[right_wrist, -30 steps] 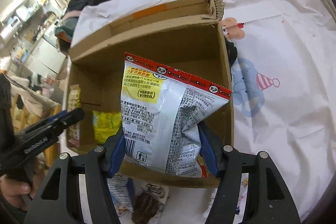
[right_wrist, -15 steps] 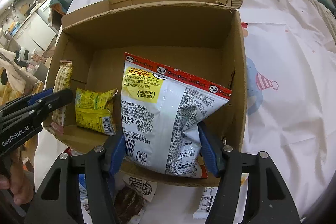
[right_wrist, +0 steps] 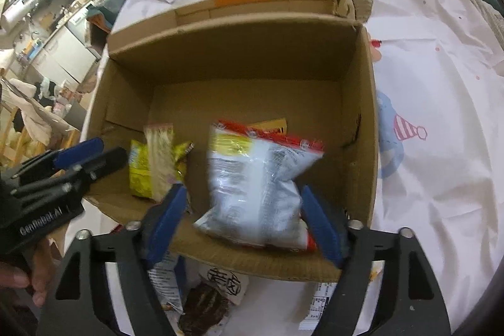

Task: Organize snacks
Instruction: 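Lower the wafer bar and chip bag into the box and open both grippers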

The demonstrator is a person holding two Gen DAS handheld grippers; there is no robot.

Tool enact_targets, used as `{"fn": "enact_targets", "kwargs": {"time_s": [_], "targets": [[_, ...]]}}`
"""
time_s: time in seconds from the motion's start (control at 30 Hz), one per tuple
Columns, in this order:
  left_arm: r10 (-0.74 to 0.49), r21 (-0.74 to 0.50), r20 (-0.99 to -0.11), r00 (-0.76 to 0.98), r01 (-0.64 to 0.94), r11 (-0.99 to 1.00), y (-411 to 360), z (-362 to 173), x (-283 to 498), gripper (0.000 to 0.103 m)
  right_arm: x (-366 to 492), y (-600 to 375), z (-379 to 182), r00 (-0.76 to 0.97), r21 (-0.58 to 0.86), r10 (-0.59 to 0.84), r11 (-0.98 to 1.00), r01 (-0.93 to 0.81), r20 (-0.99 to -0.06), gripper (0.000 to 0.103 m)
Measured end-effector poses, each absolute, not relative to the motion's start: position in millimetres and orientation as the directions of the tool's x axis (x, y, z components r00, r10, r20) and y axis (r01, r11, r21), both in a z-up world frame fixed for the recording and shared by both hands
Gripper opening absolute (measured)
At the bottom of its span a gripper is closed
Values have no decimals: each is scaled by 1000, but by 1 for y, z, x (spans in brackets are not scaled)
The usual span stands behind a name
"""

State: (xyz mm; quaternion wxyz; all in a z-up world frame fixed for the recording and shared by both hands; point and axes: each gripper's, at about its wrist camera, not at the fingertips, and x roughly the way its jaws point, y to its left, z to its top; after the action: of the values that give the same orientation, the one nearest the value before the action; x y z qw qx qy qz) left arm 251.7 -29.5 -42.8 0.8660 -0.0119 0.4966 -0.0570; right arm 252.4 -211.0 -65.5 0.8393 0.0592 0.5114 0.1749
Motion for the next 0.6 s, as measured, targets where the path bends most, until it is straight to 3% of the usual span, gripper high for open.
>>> {"fn": "enact_targets", "kwargs": {"time_s": [0.07, 0.13, 0.6], "targets": [[-106, -70, -852, 513, 88, 994, -30, -40, 250, 80, 252, -212, -63, 426, 285, 360, 931, -230, -830, 91], [-86, -52, -843, 532, 80, 995, -30, -37, 247, 86, 253, -214, -63, 428, 282, 354, 933, -225, -831, 91], [-63, -35, -807, 587, 59, 998, -20, -27, 239, 86, 250, -226, -53, 464, 292, 347, 938, -188, -815, 91]]}}
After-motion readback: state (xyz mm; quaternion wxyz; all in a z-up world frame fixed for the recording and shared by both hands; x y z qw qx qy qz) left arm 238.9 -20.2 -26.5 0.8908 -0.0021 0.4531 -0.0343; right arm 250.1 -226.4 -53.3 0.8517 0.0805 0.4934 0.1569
